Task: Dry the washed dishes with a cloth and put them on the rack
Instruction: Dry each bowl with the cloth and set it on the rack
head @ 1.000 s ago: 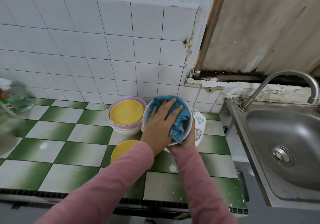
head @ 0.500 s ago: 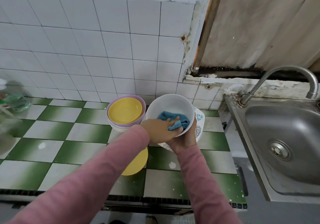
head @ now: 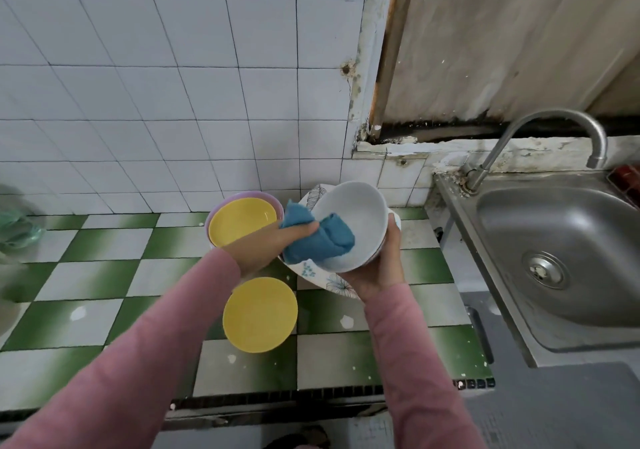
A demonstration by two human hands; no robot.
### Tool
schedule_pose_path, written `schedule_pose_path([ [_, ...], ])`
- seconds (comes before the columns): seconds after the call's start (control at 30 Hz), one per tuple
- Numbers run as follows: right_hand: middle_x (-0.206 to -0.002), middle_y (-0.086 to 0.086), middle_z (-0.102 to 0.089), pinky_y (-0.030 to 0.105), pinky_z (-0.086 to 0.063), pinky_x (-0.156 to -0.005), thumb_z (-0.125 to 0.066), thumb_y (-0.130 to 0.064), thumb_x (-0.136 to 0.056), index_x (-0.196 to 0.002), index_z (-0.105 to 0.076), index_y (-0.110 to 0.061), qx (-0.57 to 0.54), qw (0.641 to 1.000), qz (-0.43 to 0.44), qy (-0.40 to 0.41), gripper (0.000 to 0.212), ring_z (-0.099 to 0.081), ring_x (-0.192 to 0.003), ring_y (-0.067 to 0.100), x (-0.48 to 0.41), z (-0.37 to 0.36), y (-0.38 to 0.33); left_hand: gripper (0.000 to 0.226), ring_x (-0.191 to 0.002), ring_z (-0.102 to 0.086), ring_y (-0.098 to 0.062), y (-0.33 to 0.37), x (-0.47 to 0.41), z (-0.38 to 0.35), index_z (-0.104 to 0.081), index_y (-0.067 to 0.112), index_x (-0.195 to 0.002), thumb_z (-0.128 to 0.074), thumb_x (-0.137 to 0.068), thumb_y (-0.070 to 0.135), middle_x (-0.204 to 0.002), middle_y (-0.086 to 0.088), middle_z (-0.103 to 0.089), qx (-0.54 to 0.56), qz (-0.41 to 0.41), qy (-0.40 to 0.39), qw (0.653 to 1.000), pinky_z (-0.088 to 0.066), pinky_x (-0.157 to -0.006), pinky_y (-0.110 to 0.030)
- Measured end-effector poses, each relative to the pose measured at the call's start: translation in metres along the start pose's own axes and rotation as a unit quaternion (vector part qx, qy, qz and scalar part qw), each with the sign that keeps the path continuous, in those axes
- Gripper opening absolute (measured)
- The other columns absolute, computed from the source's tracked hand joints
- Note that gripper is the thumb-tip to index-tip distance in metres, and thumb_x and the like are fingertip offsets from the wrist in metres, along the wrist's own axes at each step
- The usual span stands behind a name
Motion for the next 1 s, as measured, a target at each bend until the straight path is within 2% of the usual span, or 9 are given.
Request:
schedule_pose_path([
  [0.1, -0.133, 0.017, -0.062, 0.066, -0.043, -0.101, -0.069, -0.068, -0.072, -0.134, -0.059, -0.028, -0.015, 0.997, 0.045, 0.062, 0.075, -0.056, -0.123, 0.040, 0.020, 0.017, -0.014, 0.028, -0.108, -0.062, -0.021, -0.011, -0.001, 0.010, -0.055, 0.021, -0.115, -0.059, -0.092, 0.035, -0.115, -0.007, -0.064, 0.242, 0.005, 0.048, 0.969, -0.052, -0.094, -0.040],
  [0.17, -0.130, 0.015, -0.064, 0.063, -0.047, -0.097, -0.068, -0.066, -0.075, -0.130, -0.061, -0.028, -0.020, 0.993, 0.079, 0.083, 0.068, -0.058, -0.120, 0.038, 0.034, 0.029, -0.027, 0.046, -0.116, -0.060, -0.025, -0.012, -0.006, 0.002, -0.054, 0.020, -0.126, -0.063, -0.085, 0.039, -0.126, -0.009, -0.062, 0.296, 0.023, 0.025, 0.955, -0.052, -0.095, -0.043],
  [0.27, -0.128, 0.014, -0.066, 0.058, -0.054, -0.089, -0.080, -0.068, -0.058, -0.132, -0.060, -0.028, -0.018, 0.987, 0.136, 0.080, 0.086, -0.062, -0.116, 0.037, 0.066, 0.036, -0.049, 0.052, -0.115, -0.061, -0.024, 0.004, -0.015, -0.017, -0.053, 0.019, -0.132, -0.064, -0.086, 0.040, -0.129, -0.009, -0.062, 0.285, 0.020, 0.011, 0.958, -0.054, -0.092, -0.044],
  [0.33, -0.126, 0.013, -0.067, 0.058, -0.055, -0.088, -0.083, -0.067, -0.055, -0.128, -0.063, -0.030, -0.019, 0.981, 0.179, 0.071, 0.084, -0.064, -0.114, 0.036, 0.088, 0.040, -0.065, 0.050, -0.113, -0.062, -0.024, 0.013, -0.022, -0.039, -0.051, 0.016, -0.134, -0.061, -0.091, 0.040, -0.127, -0.009, -0.063, 0.280, 0.025, 0.002, 0.960, -0.055, -0.091, -0.045],
  [0.47, -0.125, 0.009, -0.068, 0.051, -0.056, -0.089, -0.060, -0.061, -0.083, -0.126, -0.063, -0.029, -0.043, 0.965, 0.228, 0.121, 0.054, -0.066, -0.112, 0.029, 0.134, 0.067, -0.092, 0.039, -0.109, -0.067, -0.025, 0.036, -0.023, -0.106, -0.060, 0.017, -0.124, -0.060, -0.091, 0.040, -0.120, -0.009, -0.069, 0.258, 0.005, -0.100, 0.961, -0.055, -0.091, -0.048],
  [0.57, -0.134, 0.010, -0.063, 0.049, -0.053, -0.095, -0.065, -0.068, -0.076, -0.140, -0.053, -0.026, -0.008, 0.946, 0.254, 0.202, 0.077, -0.061, -0.121, 0.030, 0.174, 0.094, -0.108, 0.030, -0.100, -0.071, -0.023, 0.051, -0.012, -0.166, -0.065, 0.014, -0.117, -0.066, -0.089, 0.024, -0.112, -0.008, -0.073, 0.221, -0.018, -0.197, 0.955, -0.059, -0.084, -0.041],
  [0.67, -0.130, 0.013, -0.065, 0.045, -0.058, -0.079, -0.082, -0.072, -0.050, -0.139, -0.052, -0.024, 0.003, 0.917, 0.286, 0.278, 0.105, -0.062, -0.116, 0.031, 0.224, 0.119, -0.121, 0.023, -0.093, -0.072, -0.022, 0.052, -0.007, -0.217, -0.066, 0.010, -0.112, -0.068, -0.089, 0.009, -0.108, -0.009, -0.073, 0.196, -0.018, -0.195, 0.961, -0.060, -0.077, -0.036],
  [0.8, -0.122, 0.011, -0.069, 0.043, -0.059, -0.072, -0.074, -0.066, -0.058, -0.130, -0.058, -0.025, -0.021, 0.870, 0.319, 0.376, 0.085, -0.067, -0.096, 0.024, 0.290, 0.159, -0.128, 0.015, -0.078, -0.072, -0.013, 0.050, 0.005, -0.284, -0.066, 0.014, -0.100, -0.069, -0.088, 0.005, -0.091, 0.000, -0.075, 0.156, -0.030, -0.220, 0.962, -0.059, -0.069, -0.029],
  [1.0, -0.099, 0.002, -0.074, 0.048, -0.055, -0.078, -0.086, -0.053, -0.060, -0.119, -0.062, -0.019, -0.029, 0.798, 0.378, 0.468, 0.072, -0.069, -0.086, 0.019, 0.378, 0.217, -0.139, 0.014, -0.091, -0.069, -0.022, 0.041, 0.027, -0.393, -0.065, 0.014, -0.098, -0.065, -0.091, 0.002, -0.098, -0.005, -0.072, 0.103, -0.010, -0.299, 0.949, -0.056, -0.085, -0.038],
])
Point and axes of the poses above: each hand's wrist, its own x-axis away from the middle knuckle, its own z-axis out of the back of the hand, y = z × x, the point moved 8 cm from there along -x, towards the middle knuckle
